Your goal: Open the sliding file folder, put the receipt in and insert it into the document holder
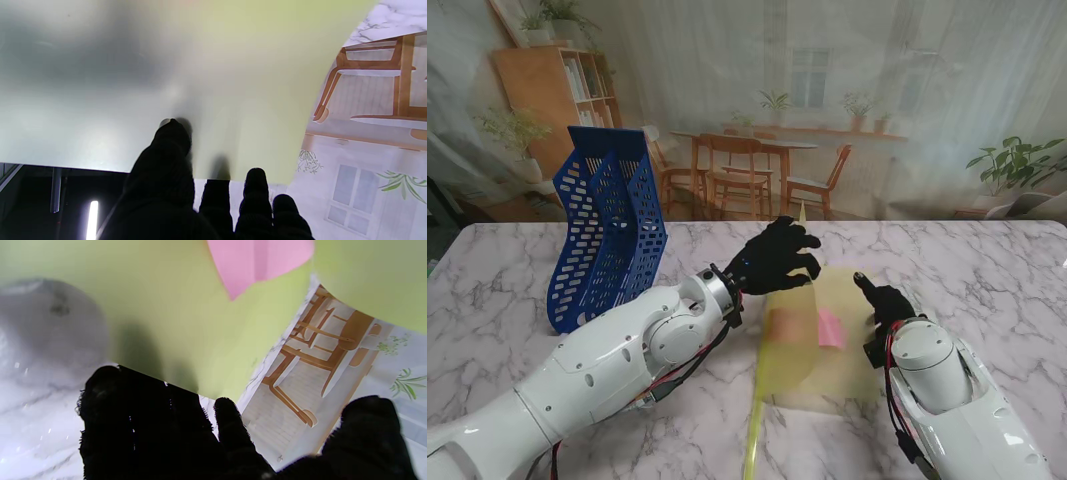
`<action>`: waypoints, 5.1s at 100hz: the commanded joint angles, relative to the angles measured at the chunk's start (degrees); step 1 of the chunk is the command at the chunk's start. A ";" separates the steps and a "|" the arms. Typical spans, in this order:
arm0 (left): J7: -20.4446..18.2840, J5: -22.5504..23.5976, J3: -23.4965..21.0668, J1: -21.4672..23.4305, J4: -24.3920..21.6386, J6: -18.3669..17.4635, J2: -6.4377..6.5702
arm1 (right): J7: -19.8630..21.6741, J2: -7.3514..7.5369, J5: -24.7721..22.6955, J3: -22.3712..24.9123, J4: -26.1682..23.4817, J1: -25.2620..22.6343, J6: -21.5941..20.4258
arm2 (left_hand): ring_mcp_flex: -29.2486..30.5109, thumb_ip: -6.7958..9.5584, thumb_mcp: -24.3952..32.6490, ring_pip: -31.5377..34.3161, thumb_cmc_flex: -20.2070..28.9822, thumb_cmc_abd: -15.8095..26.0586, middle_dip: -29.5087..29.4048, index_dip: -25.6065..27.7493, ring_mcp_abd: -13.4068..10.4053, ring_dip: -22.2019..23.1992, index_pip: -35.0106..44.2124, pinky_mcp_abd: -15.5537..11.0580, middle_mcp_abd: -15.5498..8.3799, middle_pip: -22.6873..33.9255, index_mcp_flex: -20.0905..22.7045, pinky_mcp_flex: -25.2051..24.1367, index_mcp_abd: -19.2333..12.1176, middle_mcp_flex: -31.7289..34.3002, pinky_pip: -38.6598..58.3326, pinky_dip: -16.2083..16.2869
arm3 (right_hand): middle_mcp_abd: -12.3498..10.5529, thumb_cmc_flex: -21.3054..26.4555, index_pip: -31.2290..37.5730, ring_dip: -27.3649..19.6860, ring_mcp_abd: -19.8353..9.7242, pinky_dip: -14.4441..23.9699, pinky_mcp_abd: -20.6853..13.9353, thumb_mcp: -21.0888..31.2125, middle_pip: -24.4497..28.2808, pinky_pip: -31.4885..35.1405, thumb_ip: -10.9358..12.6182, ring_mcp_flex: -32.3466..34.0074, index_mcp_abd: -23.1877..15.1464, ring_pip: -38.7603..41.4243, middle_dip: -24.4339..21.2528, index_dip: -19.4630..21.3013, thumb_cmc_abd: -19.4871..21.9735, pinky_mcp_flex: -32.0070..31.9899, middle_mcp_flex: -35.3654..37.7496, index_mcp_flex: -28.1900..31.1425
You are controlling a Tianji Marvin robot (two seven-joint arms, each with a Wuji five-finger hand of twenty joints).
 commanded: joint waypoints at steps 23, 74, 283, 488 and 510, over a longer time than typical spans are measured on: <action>-1.46 -2.00 2.50 -1.88 2.16 0.64 -1.48 | 0.71 -0.66 5.02 0.90 -3.43 -2.04 -2.15 | 0.23 -0.30 -0.57 -0.31 1.74 3.59 0.18 1.85 -1.69 -0.57 3.36 0.58 0.47 0.53 3.16 -0.64 2.57 0.66 0.16 0.82 | -1.83 -0.83 6.39 2.86 0.76 2.85 0.56 -1.60 11.59 8.86 0.88 11.32 2.02 8.52 3.79 -3.50 2.45 8.00 13.87 5.17; -3.92 -5.71 8.05 -5.53 6.54 0.89 -3.66 | 3.97 0.38 8.86 2.68 -6.01 -4.92 -8.64 | 0.22 -0.29 -0.59 -0.52 1.70 3.59 0.00 1.63 -1.72 -0.71 3.29 0.66 0.42 0.24 3.25 -0.51 2.36 0.67 0.17 0.77 | -3.92 -0.95 17.44 1.92 -0.81 2.65 -2.16 -1.23 5.14 2.79 0.92 -0.02 -5.44 3.04 2.61 20.88 -3.44 -3.10 -7.05 16.84; -6.42 -5.43 1.97 -1.87 0.29 3.57 -1.15 | -7.67 -1.82 -1.00 0.01 -11.26 -7.10 -5.47 | 2.56 0.17 -2.83 -2.29 -13.66 5.16 -15.91 -22.01 2.38 -4.95 -33.19 2.23 6.85 -13.78 -20.26 7.32 7.88 -10.23 7.27 1.54 | -5.15 25.65 47.20 10.20 -18.50 -6.59 -9.00 72.46 34.45 5.65 -11.37 14.56 -17.20 22.95 15.36 18.59 -40.81 15.67 2.52 24.33; -22.03 -57.53 -9.15 11.24 0.86 19.56 -4.48 | -2.14 -0.12 11.54 8.41 -27.11 -15.02 -19.14 | 23.37 -1.17 -2.47 2.31 -15.58 0.38 -12.97 -16.19 1.78 -8.80 -27.41 3.84 6.11 -9.22 -11.80 21.32 20.70 15.36 49.42 1.92 | -5.32 26.13 47.62 10.02 -20.87 -7.17 -10.14 72.01 34.88 5.65 -11.47 13.91 -17.36 26.18 17.50 20.21 -38.84 15.33 1.13 24.07; -13.52 -58.39 -12.16 15.11 -3.39 18.72 -5.76 | -1.69 0.05 10.96 8.43 -26.85 -15.19 -19.64 | 39.96 -0.22 2.66 13.44 1.24 -2.40 -8.53 -9.12 2.43 -8.00 -4.65 4.88 1.91 -0.11 -0.10 35.27 13.92 34.66 63.56 2.31 | -5.58 26.31 47.58 10.22 -20.79 -6.91 -9.82 71.95 34.62 5.45 -11.64 12.88 -16.86 26.75 18.79 20.72 -38.18 14.14 0.15 23.42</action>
